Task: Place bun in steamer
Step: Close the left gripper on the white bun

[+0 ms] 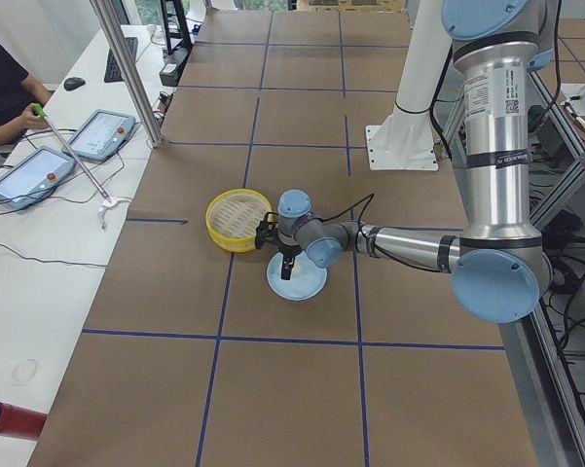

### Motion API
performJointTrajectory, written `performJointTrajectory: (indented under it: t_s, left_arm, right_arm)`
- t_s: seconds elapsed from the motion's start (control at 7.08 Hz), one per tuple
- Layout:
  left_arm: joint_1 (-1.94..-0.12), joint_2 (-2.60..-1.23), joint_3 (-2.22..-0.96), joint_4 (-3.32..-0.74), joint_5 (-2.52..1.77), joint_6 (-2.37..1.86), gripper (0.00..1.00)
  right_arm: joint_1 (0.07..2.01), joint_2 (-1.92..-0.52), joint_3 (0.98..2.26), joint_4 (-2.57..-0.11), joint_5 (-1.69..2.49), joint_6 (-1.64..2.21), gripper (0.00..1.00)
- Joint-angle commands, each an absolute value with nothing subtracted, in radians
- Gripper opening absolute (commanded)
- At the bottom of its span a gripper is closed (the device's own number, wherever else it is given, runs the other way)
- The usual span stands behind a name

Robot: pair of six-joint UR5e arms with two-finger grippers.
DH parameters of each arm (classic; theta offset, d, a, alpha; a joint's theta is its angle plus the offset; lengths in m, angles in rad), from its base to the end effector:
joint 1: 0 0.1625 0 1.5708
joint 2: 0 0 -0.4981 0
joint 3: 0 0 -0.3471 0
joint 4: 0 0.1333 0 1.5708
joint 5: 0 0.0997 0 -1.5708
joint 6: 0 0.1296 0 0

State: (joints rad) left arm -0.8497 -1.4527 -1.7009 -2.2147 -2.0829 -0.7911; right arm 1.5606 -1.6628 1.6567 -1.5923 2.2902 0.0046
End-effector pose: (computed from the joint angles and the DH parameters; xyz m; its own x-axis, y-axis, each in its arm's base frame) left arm 0.2356 -0.3738 0.6817 0.6937 0.1392 -0.7067 -0.0426 0.9874 0.1526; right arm 0.0438 -0.3988 0.7608 0.7524 0.0151 0.6585 0.0067 0.9995 -0.0306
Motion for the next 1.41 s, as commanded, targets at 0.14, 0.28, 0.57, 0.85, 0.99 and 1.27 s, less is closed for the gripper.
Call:
performJointTrajectory:
  t_s: [0.14, 0.28, 0.57, 0.85, 0.99, 1.27]
  left_arm:
    - [-0.848, -1.453, -1.701, -2.214, -2.083, -0.796, 0.74]
    - [-0.847, -1.453, -1.703, -2.214, -2.083, -0.796, 0.63]
    - [-0.847, -1.451, -1.706, -2.214, -2.082, -0.795, 0.47]
    - [-0.847, -1.451, -1.712, -2.214, -2.082, -0.793, 0.30]
    - [-0.848, -1.448, -1.715, -2.214, -2.082, -0.790, 0.27]
    - [-0.856, -1.439, -1.753, -2.212, -2.082, -0.782, 0.24]
  right_arm:
    - [1.562, -1.663, 1.657, -1.592, 2.290, 0.005, 1.00]
    - [1.562, -1.663, 1.657, -1.592, 2.290, 0.005, 1.00]
    - [1.562, -1.663, 1.657, -1.592, 2.290, 0.005, 1.00]
    - [1.560, -1.663, 1.657, -1.592, 2.290, 0.005, 1.00]
    - [1.560, -1.663, 1.657, -1.592, 2.290, 0.005, 1.00]
    - [1.560, -1.663, 1.657, -1.592, 2.290, 0.005, 1.00]
